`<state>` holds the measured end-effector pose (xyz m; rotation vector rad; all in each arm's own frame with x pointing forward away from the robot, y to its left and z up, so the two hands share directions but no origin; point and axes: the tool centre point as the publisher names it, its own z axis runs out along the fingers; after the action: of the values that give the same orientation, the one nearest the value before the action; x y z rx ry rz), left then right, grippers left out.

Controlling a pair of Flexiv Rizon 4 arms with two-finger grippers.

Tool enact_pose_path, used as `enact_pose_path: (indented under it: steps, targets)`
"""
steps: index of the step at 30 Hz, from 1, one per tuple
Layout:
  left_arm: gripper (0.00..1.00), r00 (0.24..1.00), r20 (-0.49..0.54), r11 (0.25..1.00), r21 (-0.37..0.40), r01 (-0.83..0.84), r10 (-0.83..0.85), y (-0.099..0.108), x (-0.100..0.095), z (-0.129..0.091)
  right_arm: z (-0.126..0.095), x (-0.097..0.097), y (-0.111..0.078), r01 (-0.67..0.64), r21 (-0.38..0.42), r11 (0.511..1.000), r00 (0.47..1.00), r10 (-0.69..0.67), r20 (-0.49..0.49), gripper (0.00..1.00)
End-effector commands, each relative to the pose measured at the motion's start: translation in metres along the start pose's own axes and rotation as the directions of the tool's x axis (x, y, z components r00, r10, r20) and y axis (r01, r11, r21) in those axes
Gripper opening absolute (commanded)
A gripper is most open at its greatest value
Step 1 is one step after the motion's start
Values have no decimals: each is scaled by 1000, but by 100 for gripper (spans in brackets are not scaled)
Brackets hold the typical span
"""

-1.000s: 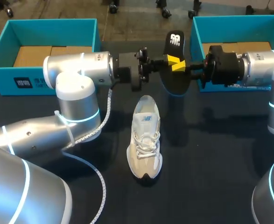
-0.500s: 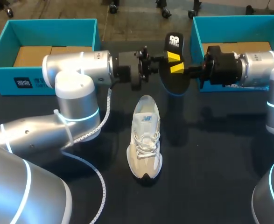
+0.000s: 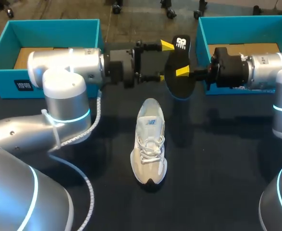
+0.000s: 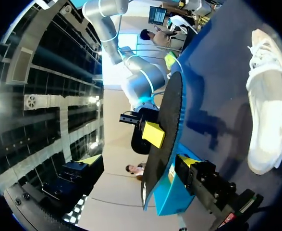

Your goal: Take the shoe out of the shoebox, open the shoe tongue, remove and reinsert the insole, then place the shoe into the shoebox

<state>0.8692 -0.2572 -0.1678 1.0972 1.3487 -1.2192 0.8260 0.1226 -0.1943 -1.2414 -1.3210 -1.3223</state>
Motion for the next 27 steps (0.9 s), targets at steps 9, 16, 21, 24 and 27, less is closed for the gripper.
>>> enact_pose_path:
  steps: [9,16,21,24,27]
  targets:
    - [100,983,-123,990,-60,129,-135,0,4,-54,-5,-2,0,73,-75,994,997,-71,31,0]
    - [100,889,-243,922,-134,364,-387,-1,20,-73,-6,8,1,341,-43,939,939,-338,61,0]
    - [100,787,-298,841,-215,497,-541,-2,29,-81,-5,12,-1,456,-24,890,890,-454,42,0]
    - [100,730,-316,795,-256,549,-606,-2,34,-86,-3,13,-2,515,-14,857,857,-514,11,0]
    - [100,682,-328,757,-296,583,-653,-2,37,-90,1,14,-3,575,13,818,818,-574,-37,0]
